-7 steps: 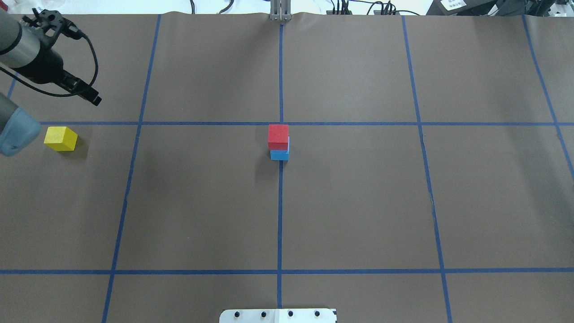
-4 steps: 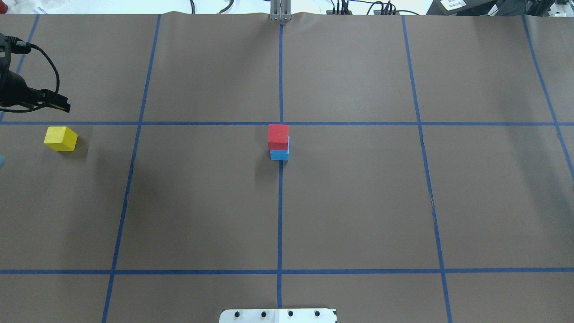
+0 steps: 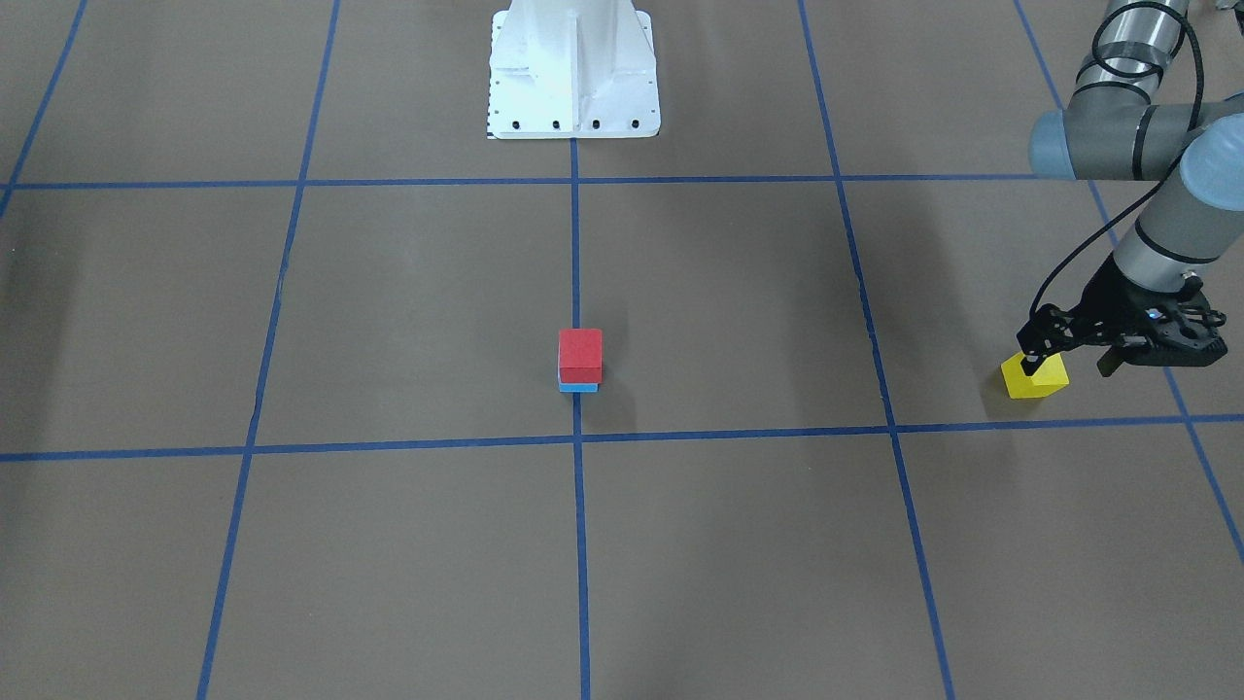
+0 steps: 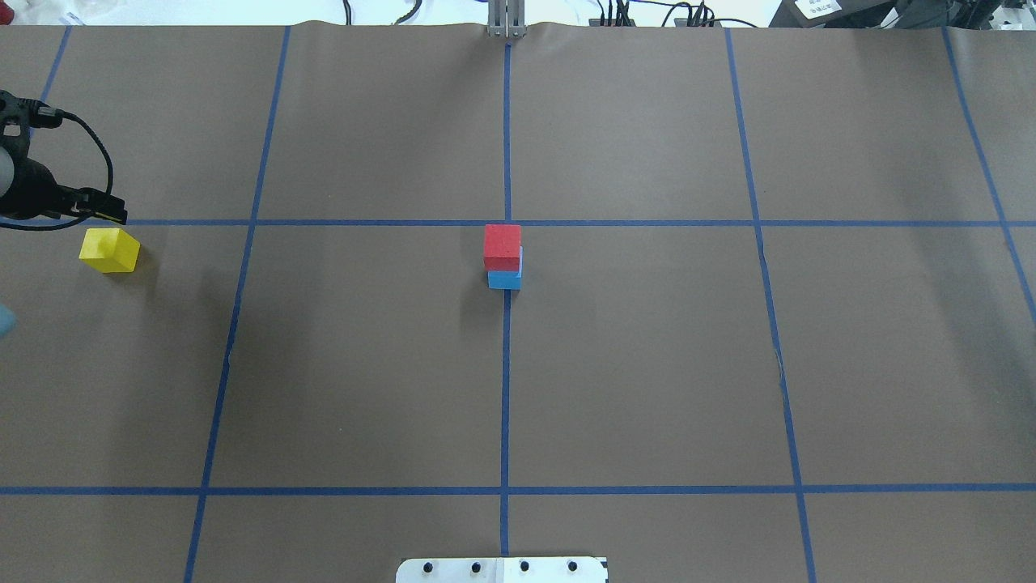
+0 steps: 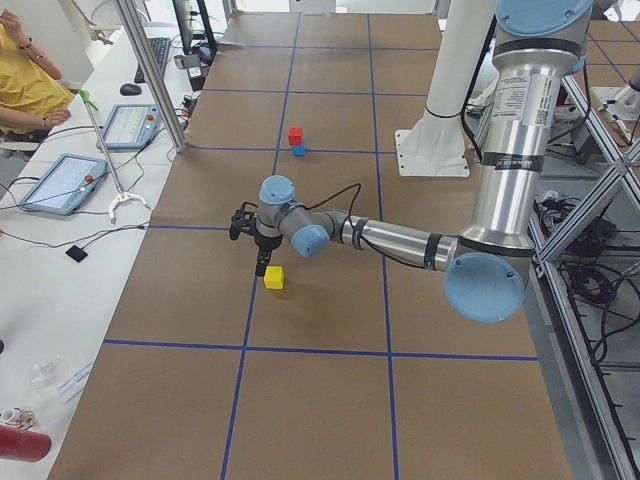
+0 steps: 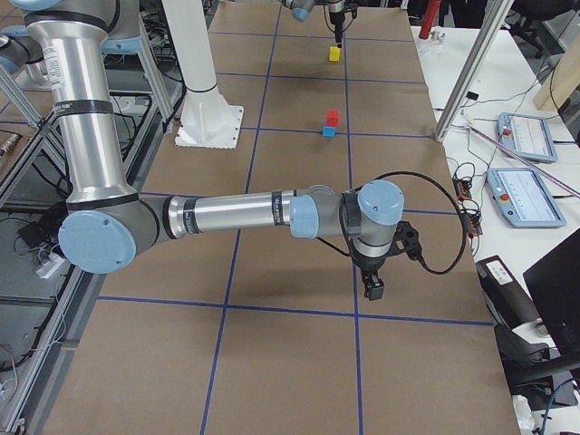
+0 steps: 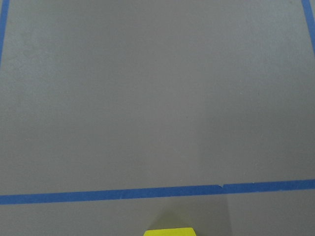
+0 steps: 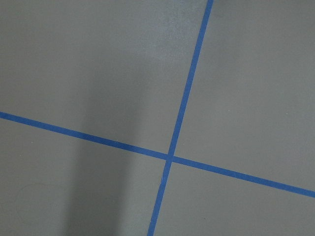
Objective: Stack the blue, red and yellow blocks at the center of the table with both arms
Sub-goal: 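Move the left gripper to the yellow cube and close on it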
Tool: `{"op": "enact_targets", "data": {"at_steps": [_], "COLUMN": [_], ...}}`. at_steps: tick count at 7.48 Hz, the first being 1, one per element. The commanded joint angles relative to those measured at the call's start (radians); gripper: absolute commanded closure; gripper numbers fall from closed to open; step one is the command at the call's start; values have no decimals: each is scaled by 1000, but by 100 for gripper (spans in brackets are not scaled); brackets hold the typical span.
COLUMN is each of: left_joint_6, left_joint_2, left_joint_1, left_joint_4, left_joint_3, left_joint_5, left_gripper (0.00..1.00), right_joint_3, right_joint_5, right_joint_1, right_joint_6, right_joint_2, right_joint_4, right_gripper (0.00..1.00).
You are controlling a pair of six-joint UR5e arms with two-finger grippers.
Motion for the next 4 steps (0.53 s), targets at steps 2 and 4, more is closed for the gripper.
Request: {"op": "enact_targets", "data": {"at_steps": [2,4], "left_joint_6": [8,8], "left_joint_2": [11,10], "left_joint_1": [36,39], "left_joint_4": [-34,-144], "left_joint_3": [31,124], "left_joint_5": [3,3], "left_gripper": [0,0], "right_joint_3": [1,1], "right_joint_5": [-1,0], "right_joint_1": [0,0], "right_joint_6": [-1,-1], "right_joint_2": [1,1], "right_joint_4": [0,0], "right_gripper": [0,0]}}
